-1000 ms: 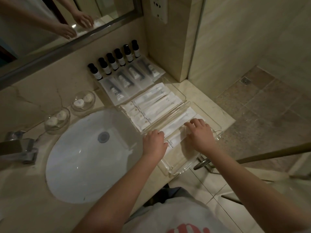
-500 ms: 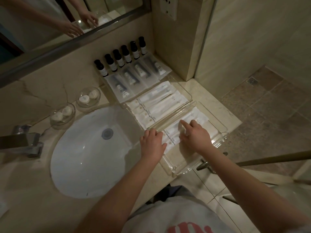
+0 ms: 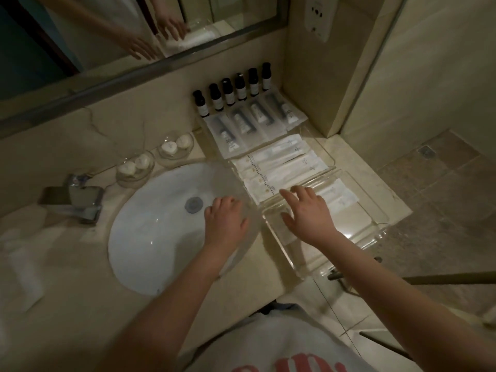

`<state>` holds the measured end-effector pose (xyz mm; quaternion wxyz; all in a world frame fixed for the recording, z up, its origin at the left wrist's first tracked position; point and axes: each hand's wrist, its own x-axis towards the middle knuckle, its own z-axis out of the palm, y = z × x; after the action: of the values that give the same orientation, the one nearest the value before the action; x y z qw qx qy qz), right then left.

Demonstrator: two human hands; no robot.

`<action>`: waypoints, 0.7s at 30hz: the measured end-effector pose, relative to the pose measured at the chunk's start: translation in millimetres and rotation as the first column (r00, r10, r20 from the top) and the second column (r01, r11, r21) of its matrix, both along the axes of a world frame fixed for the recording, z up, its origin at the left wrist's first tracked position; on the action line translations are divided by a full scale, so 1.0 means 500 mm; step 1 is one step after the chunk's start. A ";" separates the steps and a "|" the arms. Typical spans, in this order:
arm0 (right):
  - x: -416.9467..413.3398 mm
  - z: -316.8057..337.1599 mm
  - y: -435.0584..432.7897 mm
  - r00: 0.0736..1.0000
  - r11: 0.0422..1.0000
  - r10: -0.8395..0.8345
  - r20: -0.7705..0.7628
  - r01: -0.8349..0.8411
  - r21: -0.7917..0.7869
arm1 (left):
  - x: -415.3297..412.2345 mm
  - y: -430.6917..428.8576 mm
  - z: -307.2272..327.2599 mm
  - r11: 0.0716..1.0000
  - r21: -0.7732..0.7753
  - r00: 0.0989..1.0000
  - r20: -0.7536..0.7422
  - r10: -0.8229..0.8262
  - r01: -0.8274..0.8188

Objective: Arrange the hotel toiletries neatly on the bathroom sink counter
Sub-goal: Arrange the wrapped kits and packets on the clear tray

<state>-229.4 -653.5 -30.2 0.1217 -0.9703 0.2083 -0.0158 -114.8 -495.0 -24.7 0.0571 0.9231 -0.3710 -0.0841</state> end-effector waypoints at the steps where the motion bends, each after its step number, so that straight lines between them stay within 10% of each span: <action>1: 0.018 0.005 0.017 0.999 0.999 0.038 -0.004 -0.038 0.005 | 0.015 0.028 0.003 0.999 0.014 0.999 -0.005 0.041 -0.041; 21: 0.378 0.020 0.599 0.737 0.763 0.645 -0.204 -0.633 0.126 | 0.169 0.713 0.005 0.668 0.270 0.666 -0.114 0.738 -0.694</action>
<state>-40.6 -354.0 -20.3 0.1177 -0.9743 -0.1241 0.1468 -30.1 -138.7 -22.4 0.0304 0.9802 0.0425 -0.1909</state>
